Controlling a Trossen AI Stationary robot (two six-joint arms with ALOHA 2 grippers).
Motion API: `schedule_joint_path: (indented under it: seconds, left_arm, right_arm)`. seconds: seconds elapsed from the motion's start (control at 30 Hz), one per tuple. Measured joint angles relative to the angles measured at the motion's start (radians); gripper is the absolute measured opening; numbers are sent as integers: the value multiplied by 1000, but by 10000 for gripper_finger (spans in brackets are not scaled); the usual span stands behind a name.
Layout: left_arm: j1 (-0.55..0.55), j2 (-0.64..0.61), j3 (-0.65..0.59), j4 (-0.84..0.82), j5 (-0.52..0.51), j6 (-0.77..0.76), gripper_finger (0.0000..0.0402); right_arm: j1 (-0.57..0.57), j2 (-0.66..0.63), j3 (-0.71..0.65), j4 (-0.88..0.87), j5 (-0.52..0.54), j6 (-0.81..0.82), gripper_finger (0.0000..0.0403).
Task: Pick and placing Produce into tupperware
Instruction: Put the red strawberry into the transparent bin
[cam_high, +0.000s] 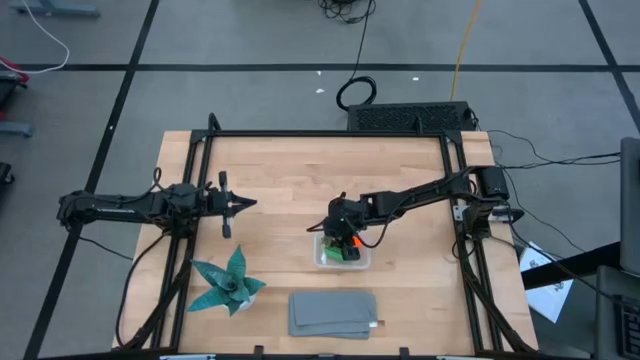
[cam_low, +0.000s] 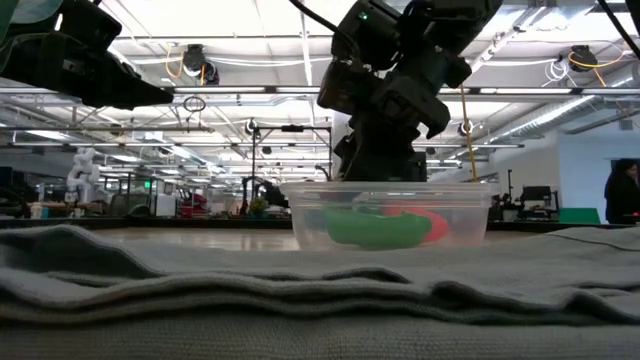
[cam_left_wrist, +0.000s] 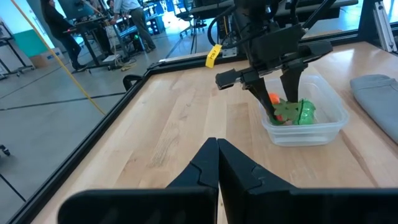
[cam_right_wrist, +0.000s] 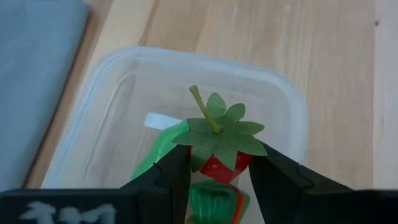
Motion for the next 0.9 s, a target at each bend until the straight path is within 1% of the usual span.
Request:
schedule_joint_path:
  seconds: [0.23,0.53,0.9]
  left_arm:
    - [0,0,0,0,0,4,1]
    - [0,0,0,0,0,11,1]
    - [0,0,0,0,0,11,1]
  right_arm:
    - [0,0,-36,35,3,18,134]
    - [6,0,-48,45,1,-35,136]
    - [6,0,-48,43,0,-30,165]
